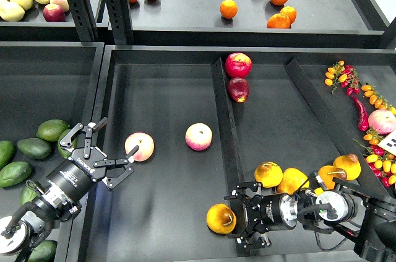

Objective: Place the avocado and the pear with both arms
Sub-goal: 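Lower the right gripper around the pear and close it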

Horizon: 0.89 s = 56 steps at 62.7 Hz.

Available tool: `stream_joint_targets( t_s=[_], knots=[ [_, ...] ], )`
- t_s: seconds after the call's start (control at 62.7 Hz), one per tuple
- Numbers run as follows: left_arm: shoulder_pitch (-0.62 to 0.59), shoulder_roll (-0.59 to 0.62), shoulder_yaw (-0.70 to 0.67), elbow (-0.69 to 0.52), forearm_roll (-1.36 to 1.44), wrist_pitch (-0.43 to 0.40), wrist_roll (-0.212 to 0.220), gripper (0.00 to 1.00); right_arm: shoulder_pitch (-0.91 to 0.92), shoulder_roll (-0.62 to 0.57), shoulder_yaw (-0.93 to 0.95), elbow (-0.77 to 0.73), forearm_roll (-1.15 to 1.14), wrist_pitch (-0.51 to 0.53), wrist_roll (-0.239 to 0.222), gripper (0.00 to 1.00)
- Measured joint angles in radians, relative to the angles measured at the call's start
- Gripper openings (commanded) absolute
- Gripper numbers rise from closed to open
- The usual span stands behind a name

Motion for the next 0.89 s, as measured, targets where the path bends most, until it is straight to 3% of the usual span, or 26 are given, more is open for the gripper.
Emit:
stream_joint_targets(
  t_s=[0.367, 0.798, 0.861, 0.877, 0.893],
  knots=[
    [0.0, 0.0, 0.0, 0.0, 0.0, 0.0, 0.0, 0.99, -0.003, 0.037, 0.005, -0.028, 0.003, 0.0, 0.0, 0.69],
    [0.0, 0.0, 0.0, 0.001, 0.0, 0.0, 0.0, 0.99, -0.008, 0.031, 0.007, -0.028, 0.002, -0.004, 0.0, 0.42],
    [0.0, 0.0, -0.001, 0.001, 0.001, 0.0, 0.0, 0.99, -0.008, 0.031, 0.008, -0.028, 0.004, -0.01, 0.0, 0.35],
    [0.0, 0.0, -0.001, 0.001, 0.001, 0.0, 0.0, 0.99, -0.007, 0.031, 0.011, -0.027, 0.006, -0.019, 0.0, 0.25],
    [0.0, 0.0, -0.002, 0.001, 0.001, 0.0, 0.0, 0.99, -0.007, 0.031, 0.011, -0.026, 0.006, -0.021, 0.0, 0.24]
  ],
)
